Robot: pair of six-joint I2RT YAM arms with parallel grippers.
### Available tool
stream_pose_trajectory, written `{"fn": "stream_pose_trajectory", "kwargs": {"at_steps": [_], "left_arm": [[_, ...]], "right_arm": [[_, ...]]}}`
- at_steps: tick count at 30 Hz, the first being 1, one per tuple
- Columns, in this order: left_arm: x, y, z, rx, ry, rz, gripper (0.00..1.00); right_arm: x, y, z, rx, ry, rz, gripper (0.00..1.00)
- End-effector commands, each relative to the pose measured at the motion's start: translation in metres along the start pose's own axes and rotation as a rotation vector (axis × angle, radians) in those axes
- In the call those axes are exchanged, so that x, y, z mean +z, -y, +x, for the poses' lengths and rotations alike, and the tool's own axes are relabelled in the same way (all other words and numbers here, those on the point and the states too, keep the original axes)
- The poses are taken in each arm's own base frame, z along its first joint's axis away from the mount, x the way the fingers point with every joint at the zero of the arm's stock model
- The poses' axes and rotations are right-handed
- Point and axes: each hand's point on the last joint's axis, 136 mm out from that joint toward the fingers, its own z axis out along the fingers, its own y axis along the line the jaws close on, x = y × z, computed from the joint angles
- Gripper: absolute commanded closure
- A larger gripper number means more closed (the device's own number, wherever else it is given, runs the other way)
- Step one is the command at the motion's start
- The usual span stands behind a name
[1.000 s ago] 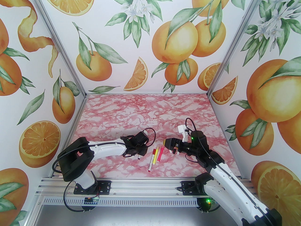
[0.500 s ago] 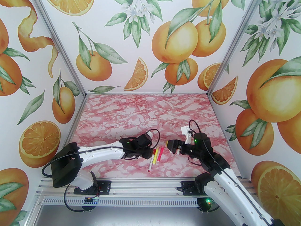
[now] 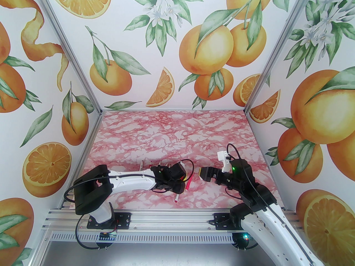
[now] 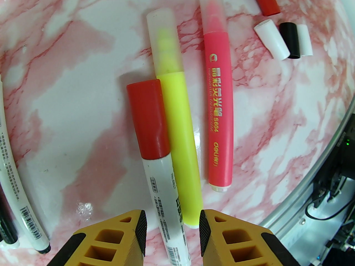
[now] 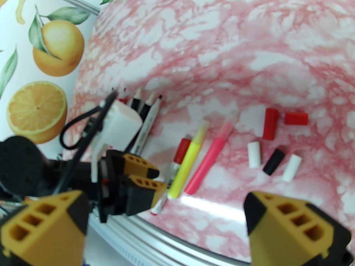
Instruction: Open the pen caps
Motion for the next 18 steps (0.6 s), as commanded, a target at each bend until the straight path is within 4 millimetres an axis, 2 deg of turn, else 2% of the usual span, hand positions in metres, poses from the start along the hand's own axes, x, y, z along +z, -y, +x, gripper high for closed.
{"fn": "stream_pose_trajectory", "kwargs": {"at_steps": [1,18], "left_arm": [[0.003,0.014,-0.008,-0.012,0.007,0.036,0.61],[0.007,0.0,-0.003,0.001,-0.011,-0.038,0.7]], "right_arm": [[-0.001,0.005,0.002,-0.011,-0.003,0.029,0.02],[0.002,0.007,0.003,-0.007,-0.002,0.029,0.02]]}}
